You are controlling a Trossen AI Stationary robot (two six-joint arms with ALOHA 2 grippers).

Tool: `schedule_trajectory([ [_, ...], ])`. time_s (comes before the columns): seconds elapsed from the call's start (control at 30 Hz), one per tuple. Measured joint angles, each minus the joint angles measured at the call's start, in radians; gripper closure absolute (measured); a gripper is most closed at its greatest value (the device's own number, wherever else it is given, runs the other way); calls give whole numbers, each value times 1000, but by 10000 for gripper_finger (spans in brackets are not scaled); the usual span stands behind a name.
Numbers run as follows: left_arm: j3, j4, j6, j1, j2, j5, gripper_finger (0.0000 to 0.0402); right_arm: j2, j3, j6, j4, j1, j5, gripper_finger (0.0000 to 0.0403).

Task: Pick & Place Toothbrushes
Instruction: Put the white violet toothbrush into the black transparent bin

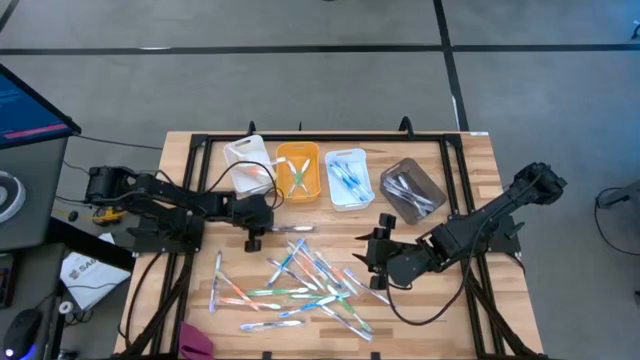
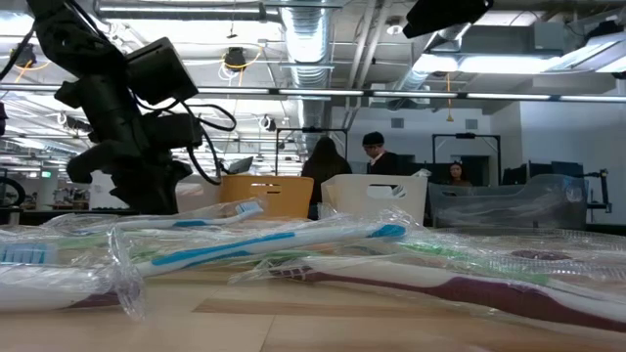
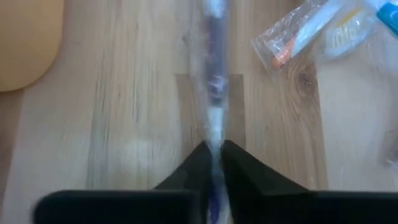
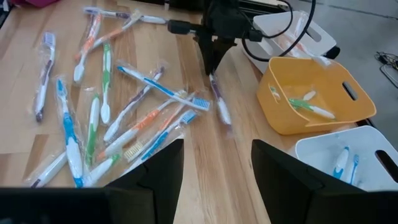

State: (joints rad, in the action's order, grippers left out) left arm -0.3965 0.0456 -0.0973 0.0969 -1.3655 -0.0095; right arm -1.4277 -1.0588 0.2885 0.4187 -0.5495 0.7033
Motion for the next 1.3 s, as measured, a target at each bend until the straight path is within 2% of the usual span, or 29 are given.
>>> schedule_trajectory([
  [0.07,0,0,11,0,0,-12,392,0,0,0,0,0,0,221],
  [0.33,3,11,44,-40,36,-59,396,0,0,0,0,1,0,221],
  [0.57,5,102,82,-79,198,-140,399,0,0,0,3,1,0,221],
  [0.9,-16,80,89,-160,404,-122,398,0,0,18,6,1,0,221],
  [1.1,-14,-108,25,-225,469,-124,398,-1,0,64,-6,16,0,224],
  [1.3,21,-416,-63,-262,403,-124,397,-1,0,69,-22,40,0,223],
])
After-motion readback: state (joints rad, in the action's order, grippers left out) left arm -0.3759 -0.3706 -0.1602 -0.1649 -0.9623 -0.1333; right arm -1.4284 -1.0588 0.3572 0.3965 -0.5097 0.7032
